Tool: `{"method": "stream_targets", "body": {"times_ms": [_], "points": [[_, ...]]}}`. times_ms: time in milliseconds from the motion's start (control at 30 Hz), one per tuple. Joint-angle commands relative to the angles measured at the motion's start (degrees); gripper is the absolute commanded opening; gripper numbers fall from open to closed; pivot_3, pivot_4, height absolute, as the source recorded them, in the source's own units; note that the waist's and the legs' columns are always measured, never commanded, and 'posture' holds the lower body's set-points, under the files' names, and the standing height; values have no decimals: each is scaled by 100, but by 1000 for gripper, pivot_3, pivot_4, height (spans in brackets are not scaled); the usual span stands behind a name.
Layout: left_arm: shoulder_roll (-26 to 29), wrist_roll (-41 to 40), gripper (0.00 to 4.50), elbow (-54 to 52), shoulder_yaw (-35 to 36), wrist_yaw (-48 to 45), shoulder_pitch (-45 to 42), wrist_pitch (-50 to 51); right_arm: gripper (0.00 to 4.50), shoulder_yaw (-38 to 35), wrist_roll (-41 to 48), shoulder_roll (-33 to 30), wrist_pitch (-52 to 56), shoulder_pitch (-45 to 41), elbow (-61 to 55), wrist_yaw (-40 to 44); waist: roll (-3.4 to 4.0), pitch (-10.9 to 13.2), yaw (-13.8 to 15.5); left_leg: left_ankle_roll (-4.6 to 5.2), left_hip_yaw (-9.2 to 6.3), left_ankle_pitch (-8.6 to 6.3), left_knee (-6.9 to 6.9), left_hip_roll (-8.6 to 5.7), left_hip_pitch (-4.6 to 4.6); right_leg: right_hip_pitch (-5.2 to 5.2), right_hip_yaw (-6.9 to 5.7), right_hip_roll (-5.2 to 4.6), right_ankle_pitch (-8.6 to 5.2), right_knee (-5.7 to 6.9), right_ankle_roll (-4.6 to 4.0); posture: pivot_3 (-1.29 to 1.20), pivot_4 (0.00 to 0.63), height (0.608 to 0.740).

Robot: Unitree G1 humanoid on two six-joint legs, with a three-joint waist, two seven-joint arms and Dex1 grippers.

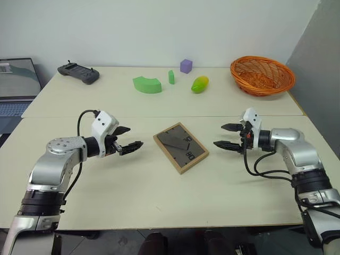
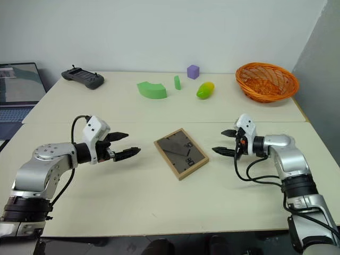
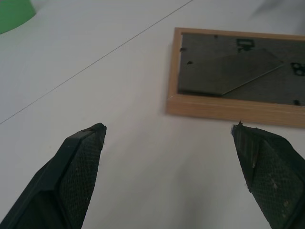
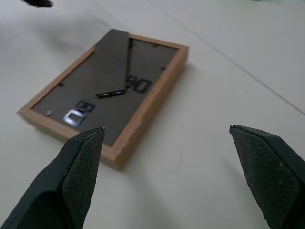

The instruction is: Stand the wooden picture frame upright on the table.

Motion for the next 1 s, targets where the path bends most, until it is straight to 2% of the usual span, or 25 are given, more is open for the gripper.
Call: {"method": "stream_targets", "body": {"times_ms": [33, 300, 333, 433, 700, 933, 1000], "points": [[78, 125, 4500, 103, -57, -133, -213, -200, 4463, 7, -94, 55, -236, -351, 328, 109, 0, 0, -2, 0, 0, 0, 0, 0, 0, 0, 0, 0, 0, 0, 0, 0, 150, 740], [-196, 467, 4500, 754, -169, 22, -424, -706, 4463, 177, -684, 371, -1093, -684, 1407, -239, 0, 0, -4, -2, 3, 1, 1, 0, -5, -7, 5, -1, 0, -1, 0, 0, 150, 740], [-247, 541, 4315, 887, -181, 75, -462, -830, 4487, 184, -749, 407, -1194, -717, 1547, -290, 0, 0, 0, -2, 4, 1, 2, 0, -5, -7, 4, -2, 0, 0, 0, 0, 150, 740], [-372, 671, 3730, 1149, -250, 12, -505, -1142, 3919, 239, -925, 465, -1469, -778, 1894, -297, 0, 0, 1, -3, 4, 1, 3, -1, -7, -10, 4, -2, 0, 3, 0, 0, 150, 740], [-887, 1208, 1894, 2039, -662, 123, -838, -1869, 1769, 399, -1427, 781, -1906, -656, 2166, -929, 0, 0, -8, -4, 7, 2, 4, -1, -8, -12, 6, -2, 0, 5, 0, 0, 150, 740], [-1263, 1527, 390, 2478, -945, 127, -1081, -2240, 30, 491, -1268, 1098, -1314, 59, 815, -954, 0, -1, -16, -7, 6, 4, 6, 0, -10, -14, 8, -2, 0, 6, 0, 0, 150, 740], [-1367, 1558, 29, 2616, -963, 103, -1183, -2308, 0, 529, -1218, 1124, -1051, 249, 306, -949, 0, -1, -11, -5, 5, 3, 7, 0, -10, -14, 7, -2, 0, 7, 0, 0, 150, 740]]}}
